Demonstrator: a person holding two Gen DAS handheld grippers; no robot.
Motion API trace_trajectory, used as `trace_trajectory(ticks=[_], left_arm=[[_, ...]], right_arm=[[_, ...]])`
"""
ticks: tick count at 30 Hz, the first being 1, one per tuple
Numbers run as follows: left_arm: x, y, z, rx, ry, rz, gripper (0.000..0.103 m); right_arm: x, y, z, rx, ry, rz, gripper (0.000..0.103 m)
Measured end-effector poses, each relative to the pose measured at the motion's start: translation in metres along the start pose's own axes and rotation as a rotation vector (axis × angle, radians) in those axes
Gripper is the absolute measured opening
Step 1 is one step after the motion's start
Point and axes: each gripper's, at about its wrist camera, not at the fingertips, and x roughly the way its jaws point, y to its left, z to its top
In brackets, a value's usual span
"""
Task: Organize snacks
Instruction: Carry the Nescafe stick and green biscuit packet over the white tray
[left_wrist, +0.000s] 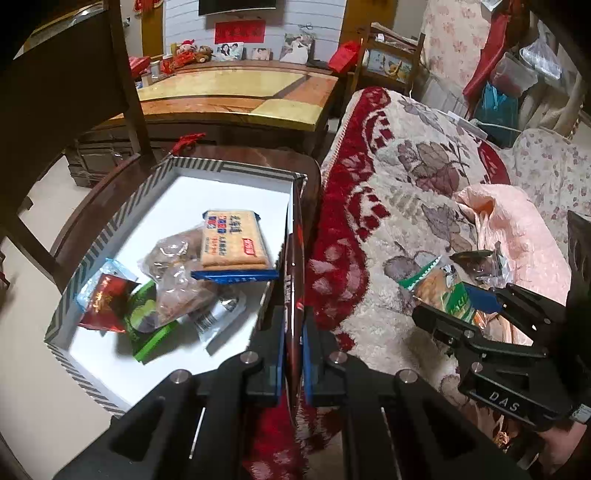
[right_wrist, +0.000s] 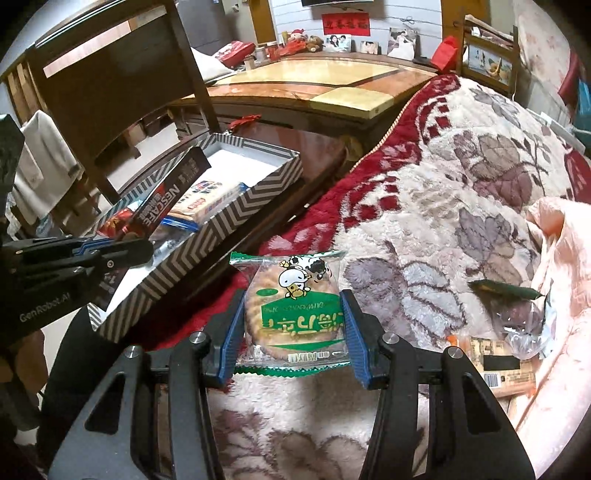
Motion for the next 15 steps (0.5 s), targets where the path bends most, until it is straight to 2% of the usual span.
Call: trace_trajectory(ticks=[15], left_arm=[[-0.018, 0.048, -0.002, -0.070, -0.047, 0.080, 0.009]], right_arm=[[0.004, 0.038, 0.018, -0.057, 0.004, 0.044, 0.049]])
